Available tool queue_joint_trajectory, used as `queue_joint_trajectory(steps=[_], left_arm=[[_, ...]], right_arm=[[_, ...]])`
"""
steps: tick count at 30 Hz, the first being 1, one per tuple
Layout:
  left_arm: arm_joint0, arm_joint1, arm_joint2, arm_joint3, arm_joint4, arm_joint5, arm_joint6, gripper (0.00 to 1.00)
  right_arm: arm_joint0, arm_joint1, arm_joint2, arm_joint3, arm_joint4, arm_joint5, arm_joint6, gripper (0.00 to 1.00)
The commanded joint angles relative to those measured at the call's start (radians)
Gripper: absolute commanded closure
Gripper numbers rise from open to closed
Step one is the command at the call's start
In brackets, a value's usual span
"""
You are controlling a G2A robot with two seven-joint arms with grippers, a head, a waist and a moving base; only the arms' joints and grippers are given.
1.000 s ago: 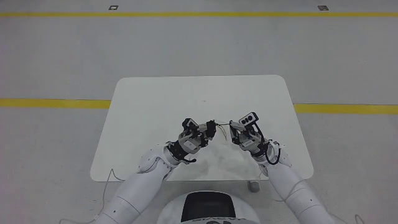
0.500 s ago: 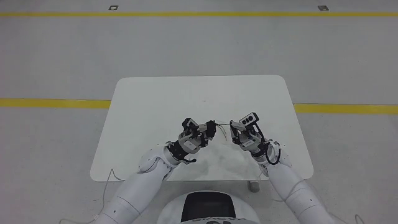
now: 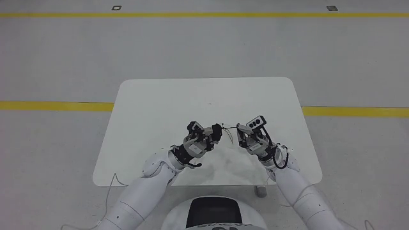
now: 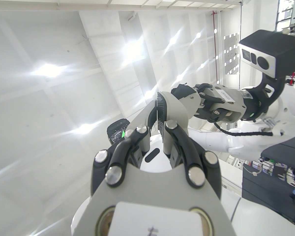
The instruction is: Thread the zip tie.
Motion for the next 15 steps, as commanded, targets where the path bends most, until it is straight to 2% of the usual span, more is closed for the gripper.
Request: queue_joint_trajectory(steps=[1,15], left_arm=[[0.0,0.0,0.0,0.0,0.0,0.0,0.0,1.0],[0.0,0.0,0.0,0.0,0.0,0.0,0.0,1.0]], right_arm=[[0.0,0.0,0.001,0.002,0.001,0.0,0.0,1.0],[0.004,-0.002,0.003,0.014,0.001,0.002,0.0,1.0]])
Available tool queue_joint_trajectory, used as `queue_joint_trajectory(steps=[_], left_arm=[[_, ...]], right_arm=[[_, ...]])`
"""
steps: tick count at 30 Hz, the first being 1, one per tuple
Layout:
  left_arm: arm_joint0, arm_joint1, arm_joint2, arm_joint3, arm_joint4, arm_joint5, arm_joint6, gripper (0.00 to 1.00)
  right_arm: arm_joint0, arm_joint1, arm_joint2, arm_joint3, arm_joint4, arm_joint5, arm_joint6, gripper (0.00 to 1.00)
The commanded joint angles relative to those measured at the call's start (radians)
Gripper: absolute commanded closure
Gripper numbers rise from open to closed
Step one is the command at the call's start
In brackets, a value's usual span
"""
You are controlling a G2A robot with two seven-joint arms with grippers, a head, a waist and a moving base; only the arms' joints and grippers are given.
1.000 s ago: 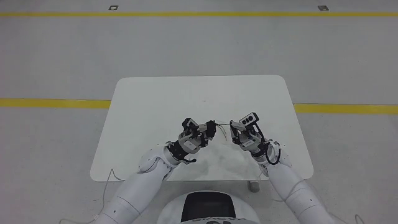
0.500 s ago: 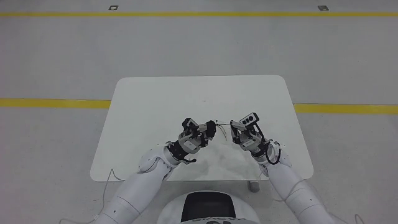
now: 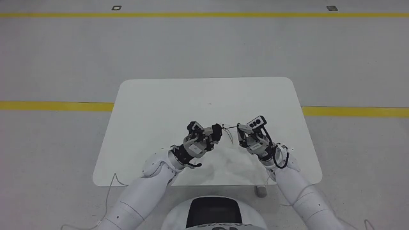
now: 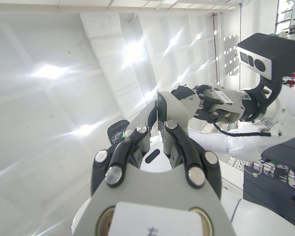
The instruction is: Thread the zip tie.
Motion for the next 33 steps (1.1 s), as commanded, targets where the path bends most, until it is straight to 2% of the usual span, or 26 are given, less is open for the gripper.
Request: queue_joint_trajectory(steps=[1,33], left_arm=[[0.0,0.0,0.0,0.0,0.0,0.0,0.0,1.0],[0.0,0.0,0.0,0.0,0.0,0.0,0.0,1.0]], right_arm=[[0.0,0.0,0.0,0.001,0.0,0.0,0.0,1.0],[-0.001,-0.003,0.006,0.014,-0.001,-0.001,0.0,1.0]])
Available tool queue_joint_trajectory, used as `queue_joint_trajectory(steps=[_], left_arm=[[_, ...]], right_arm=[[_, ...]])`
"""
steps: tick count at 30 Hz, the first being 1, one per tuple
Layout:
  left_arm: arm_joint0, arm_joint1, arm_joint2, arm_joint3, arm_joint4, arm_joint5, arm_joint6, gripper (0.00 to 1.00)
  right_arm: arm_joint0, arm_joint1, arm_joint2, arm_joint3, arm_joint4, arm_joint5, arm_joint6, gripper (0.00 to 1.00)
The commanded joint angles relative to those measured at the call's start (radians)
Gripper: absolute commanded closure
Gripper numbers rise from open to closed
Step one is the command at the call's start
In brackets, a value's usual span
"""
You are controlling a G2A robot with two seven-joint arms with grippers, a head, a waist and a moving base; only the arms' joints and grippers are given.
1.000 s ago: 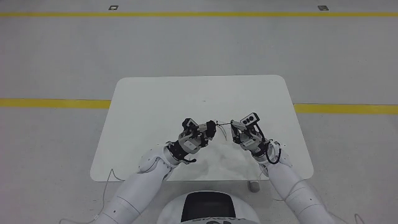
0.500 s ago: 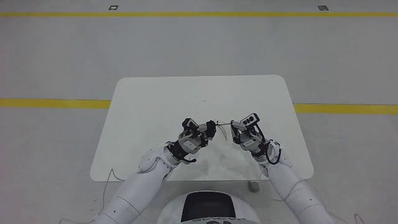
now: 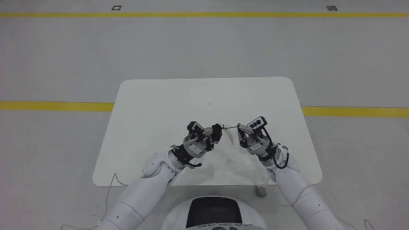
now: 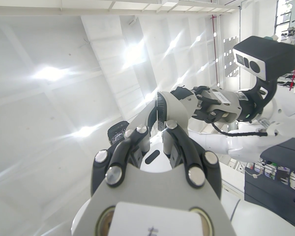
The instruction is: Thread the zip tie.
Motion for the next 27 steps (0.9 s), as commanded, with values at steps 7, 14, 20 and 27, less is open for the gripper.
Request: queue_joint_trajectory(steps=[7,14,20,27], left_arm=[[0.0,0.0,0.0,0.0,0.0,0.0,0.0,1.0],[0.0,0.0,0.0,0.0,0.0,0.0,0.0,1.0],[0.0,0.0,0.0,0.0,0.0,0.0,0.0,1.0],[0.0,0.0,0.0,0.0,0.0,0.0,0.0,1.0]], right_arm=[[0.001,0.0,0.002,0.007,0.0,0.001,0.0,1.0],[0.004,-0.001,0.004,0.013,0.0,0.004,0.0,1.0],[0.005,0.0,0.006,0.016,-0.001,0.007,0.0,1.0],[0.009,-0.001,0.006,0.02,-0.002,0.01,0.0,1.0]])
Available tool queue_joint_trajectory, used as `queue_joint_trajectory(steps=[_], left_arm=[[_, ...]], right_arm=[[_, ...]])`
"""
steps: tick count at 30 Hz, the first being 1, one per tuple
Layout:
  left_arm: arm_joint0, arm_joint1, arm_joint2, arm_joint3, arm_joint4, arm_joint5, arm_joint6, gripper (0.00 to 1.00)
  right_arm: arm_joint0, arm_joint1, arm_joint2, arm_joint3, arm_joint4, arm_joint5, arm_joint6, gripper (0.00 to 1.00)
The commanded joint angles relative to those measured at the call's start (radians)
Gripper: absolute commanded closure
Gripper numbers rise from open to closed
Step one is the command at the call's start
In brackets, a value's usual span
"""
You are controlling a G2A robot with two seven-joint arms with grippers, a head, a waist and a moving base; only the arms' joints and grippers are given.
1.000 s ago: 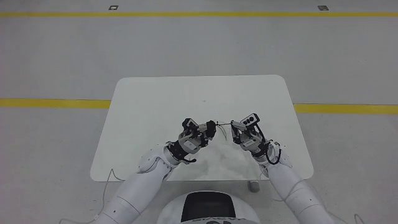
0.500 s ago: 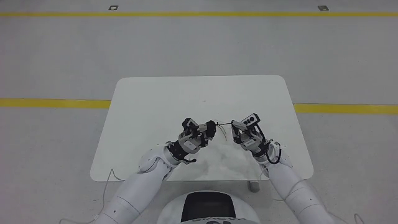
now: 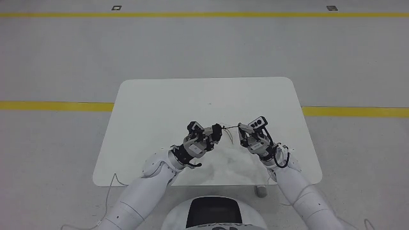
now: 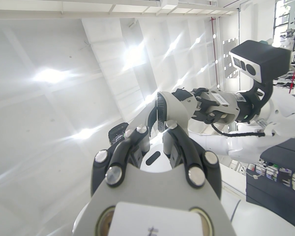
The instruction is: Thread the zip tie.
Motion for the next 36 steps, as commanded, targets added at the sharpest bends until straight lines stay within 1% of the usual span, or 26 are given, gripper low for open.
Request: queue_joint_trajectory(steps=[1,19,36], left_arm=[[0.0,0.0,0.0,0.0,0.0,0.0,0.0,1.0],[0.0,0.0,0.0,0.0,0.0,0.0,0.0,1.0],[0.0,0.0,0.0,0.0,0.0,0.0,0.0,1.0]], right_arm=[[0.002,0.0,-0.001,0.002,-0.001,0.001,0.0,1.0],[0.015,-0.007,-0.006,0.03,0.0,-0.001,0.0,1.0],[0.014,-0.009,-0.003,0.038,0.003,-0.004,0.0,1.0]])
